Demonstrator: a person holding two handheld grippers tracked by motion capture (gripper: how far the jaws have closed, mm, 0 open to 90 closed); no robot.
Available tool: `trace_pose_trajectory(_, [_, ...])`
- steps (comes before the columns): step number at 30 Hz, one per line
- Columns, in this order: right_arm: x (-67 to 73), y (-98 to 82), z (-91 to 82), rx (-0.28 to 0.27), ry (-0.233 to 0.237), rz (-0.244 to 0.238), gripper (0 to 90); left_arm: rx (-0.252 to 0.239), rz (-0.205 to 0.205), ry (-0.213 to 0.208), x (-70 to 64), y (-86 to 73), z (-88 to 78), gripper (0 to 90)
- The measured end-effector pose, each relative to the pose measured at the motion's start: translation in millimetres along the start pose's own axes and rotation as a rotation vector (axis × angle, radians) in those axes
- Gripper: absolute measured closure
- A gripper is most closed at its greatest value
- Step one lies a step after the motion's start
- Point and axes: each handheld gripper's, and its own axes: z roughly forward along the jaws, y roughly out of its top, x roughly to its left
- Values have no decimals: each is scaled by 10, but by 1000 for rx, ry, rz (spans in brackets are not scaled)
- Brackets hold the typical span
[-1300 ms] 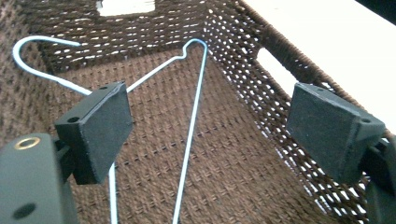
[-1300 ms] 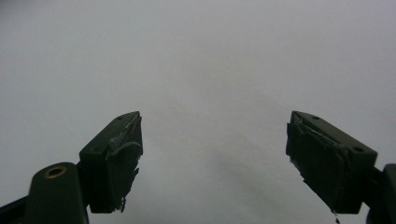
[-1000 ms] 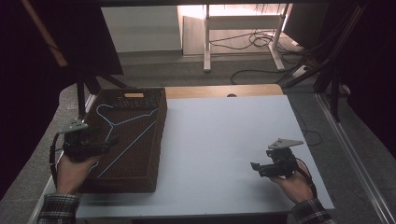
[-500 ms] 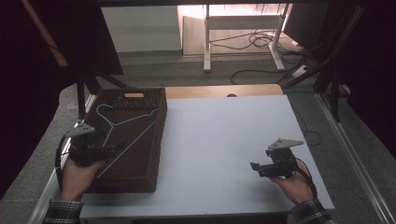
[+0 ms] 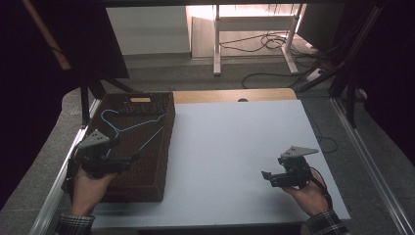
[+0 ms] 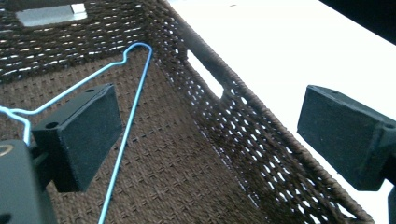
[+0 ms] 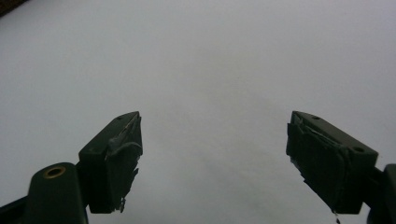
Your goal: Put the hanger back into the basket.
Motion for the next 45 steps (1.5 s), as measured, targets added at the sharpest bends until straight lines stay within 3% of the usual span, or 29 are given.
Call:
trace_pose_trajectory(22, [96, -11, -82, -22, 20, -10, 184, 22, 97, -53, -495, 51, 139, 34])
trace_pose_trajectory(45, [183, -69, -226, -58, 35, -26, 178, 41, 153, -130, -949, -30, 346, 19])
